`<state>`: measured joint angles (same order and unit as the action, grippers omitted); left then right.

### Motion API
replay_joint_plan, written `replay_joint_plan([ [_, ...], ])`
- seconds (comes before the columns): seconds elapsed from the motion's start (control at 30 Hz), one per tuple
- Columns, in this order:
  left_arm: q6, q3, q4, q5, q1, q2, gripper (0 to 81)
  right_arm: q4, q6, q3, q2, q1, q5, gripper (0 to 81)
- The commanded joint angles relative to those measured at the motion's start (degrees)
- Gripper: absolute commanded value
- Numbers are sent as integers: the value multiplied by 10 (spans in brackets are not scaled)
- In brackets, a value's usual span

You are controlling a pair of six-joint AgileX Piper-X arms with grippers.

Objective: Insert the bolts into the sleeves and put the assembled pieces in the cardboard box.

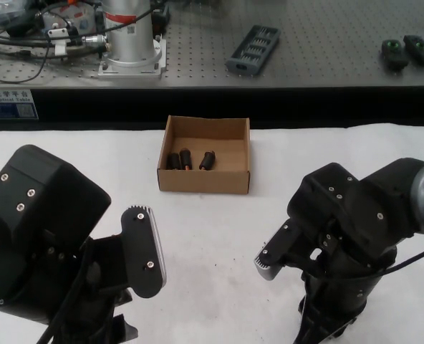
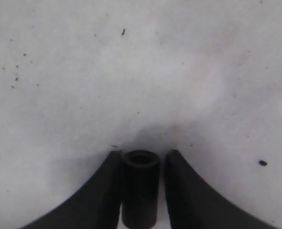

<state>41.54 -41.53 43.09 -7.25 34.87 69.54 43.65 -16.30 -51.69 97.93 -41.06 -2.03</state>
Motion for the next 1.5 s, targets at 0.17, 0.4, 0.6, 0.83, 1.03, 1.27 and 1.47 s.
replay_joint_plan([
  [0.17, 27, -4, -4, -21, 3, -6, 307, 17, -4, 1, 4, 2, -51, 13],
  [0.4, 72, -4, -16, -42, 3, -6, 404, -1, 2, 1, -62, 5, -51, 43],
  [0.6, 114, -4, -24, -65, 3, 22, 389, -26, 25, 1, -144, 18, -51, 43],
  [0.83, 142, -4, -13, -104, 3, 66, 389, -22, 25, 1, -171, 51, -51, 43],
  [1.03, 193, -4, 33, -99, 3, 88, 389, -5, 25, 1, -171, 57, -32, 43],
  [1.27, 210, -4, 33, -102, 10, 100, 389, -7, 25, 1, -171, 57, -21, 43],
  [1.47, 210, -3, 4, -102, 44, 107, 389, -7, 25, 1, -171, 57, -21, 43],
])
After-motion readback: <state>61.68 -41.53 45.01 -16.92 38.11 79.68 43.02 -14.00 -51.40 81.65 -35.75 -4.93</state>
